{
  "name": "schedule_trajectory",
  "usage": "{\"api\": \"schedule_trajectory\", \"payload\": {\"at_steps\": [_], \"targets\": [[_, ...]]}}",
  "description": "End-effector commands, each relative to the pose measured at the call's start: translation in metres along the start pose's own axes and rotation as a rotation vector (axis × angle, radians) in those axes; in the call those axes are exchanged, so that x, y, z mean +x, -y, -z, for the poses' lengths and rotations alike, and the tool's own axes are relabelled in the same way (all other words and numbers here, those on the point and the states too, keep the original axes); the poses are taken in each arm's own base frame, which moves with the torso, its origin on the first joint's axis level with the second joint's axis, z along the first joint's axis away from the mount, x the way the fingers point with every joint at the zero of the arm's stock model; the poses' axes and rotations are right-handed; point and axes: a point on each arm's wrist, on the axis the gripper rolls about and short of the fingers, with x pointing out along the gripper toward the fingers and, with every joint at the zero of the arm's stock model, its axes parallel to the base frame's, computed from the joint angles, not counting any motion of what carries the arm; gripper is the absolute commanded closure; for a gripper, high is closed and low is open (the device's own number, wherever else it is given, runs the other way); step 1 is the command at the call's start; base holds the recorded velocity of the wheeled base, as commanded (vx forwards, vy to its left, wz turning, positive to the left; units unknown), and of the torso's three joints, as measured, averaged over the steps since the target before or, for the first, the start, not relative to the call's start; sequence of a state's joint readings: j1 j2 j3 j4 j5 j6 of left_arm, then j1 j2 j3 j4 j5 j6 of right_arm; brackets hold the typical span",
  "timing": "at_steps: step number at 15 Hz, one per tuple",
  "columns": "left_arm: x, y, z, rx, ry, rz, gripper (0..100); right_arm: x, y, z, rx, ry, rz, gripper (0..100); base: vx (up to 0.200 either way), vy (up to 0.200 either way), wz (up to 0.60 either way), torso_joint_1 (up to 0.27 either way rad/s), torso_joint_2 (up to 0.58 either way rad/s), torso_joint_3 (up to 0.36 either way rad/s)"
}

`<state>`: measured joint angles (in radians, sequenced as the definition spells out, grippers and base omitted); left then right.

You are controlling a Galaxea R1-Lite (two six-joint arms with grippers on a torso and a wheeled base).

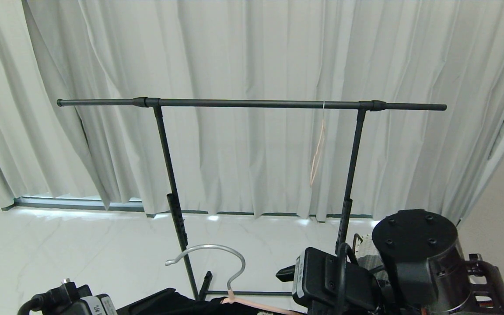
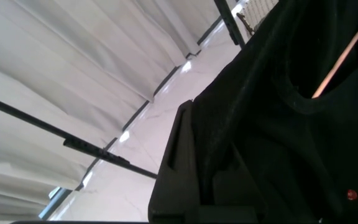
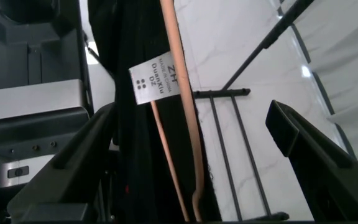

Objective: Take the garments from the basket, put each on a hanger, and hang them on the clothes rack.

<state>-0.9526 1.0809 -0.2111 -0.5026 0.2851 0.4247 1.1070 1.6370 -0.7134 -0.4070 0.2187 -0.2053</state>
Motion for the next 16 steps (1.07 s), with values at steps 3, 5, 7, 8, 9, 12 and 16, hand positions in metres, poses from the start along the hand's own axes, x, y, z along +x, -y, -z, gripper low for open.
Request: {"api": "schedule_trajectory", "payload": {"at_steps": [3, 5, 7, 8, 9, 12, 16], "targets": [[0.0001, 0.0005, -0.0033, 0.001, 0.014, 0.008, 100, 0.0037, -0.0001, 0.0017, 0.0, -0.01, -0.005, 0, 0.0, 0.0, 0.0, 0.0, 0.0, 0.0], [0.0002, 0.001, -0.0039, 0.003, 0.016, 0.012, 100, 0.0042, -0.0009, 0.0018, -0.003, -0.012, -0.008, 100, 0.0, 0.0, 0.0, 0.0, 0.0, 0.0], [-0.0004, 0.0011, -0.0037, 0.001, 0.018, 0.012, 100, 0.0039, -0.0013, 0.0015, -0.004, -0.01, -0.007, 100, 0.0, 0.0, 0.0, 0.0, 0.0, 0.0], [-0.0004, 0.0011, -0.0037, 0.001, 0.018, 0.012, 100, 0.0039, -0.0012, 0.0009, -0.005, -0.008, -0.005, 100, 0.0, 0.0, 0.0, 0.0, 0.0, 0.0], [-0.0004, 0.0011, -0.0037, 0.003, 0.018, 0.012, 100, 0.0035, -0.0013, 0.0009, -0.005, -0.006, -0.005, 100, 0.0, 0.0, 0.0, 0.0, 0.0, 0.0], [-0.0003, 0.0008, -0.0042, 0.002, 0.021, 0.011, 100, 0.0015, -0.0014, -0.0004, -0.007, 0.001, -0.002, 100, 0.0, 0.0, 0.0, 0.0, 0.0, 0.0], [0.0003, 0.0005, -0.0052, 0.002, 0.018, 0.005, 0, -0.0009, -0.0016, -0.0017, -0.015, 0.009, 0.002, 100, 0.0, 0.0, 0.0, 0.0, 0.0, 0.0]]}}
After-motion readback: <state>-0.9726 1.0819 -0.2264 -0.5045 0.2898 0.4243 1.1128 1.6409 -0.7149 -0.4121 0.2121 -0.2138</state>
